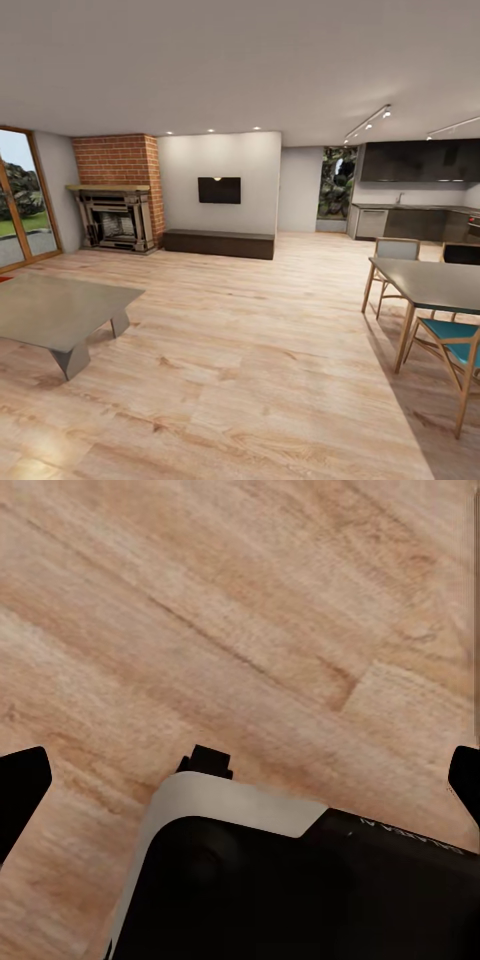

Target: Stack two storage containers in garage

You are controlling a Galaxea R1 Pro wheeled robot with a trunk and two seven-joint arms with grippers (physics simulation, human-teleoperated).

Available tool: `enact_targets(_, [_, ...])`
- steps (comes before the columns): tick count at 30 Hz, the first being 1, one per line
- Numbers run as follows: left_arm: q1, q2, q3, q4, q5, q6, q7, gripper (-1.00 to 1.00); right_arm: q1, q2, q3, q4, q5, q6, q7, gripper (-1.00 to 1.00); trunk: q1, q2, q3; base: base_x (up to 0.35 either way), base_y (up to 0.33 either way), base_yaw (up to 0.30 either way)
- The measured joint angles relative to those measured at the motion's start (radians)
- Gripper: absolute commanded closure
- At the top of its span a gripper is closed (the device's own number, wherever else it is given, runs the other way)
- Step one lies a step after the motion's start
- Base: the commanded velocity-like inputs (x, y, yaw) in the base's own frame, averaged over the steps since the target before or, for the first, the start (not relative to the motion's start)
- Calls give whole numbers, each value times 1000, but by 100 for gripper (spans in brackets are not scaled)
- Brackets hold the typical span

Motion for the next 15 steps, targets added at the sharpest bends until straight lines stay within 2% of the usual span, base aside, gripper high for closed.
enact_targets(15, [0, 1, 0, 0, 0, 0, 0, -100, 0, 0, 0, 0, 0, 0, 0, -100, 0, 0, 0, 323, 0, 0])
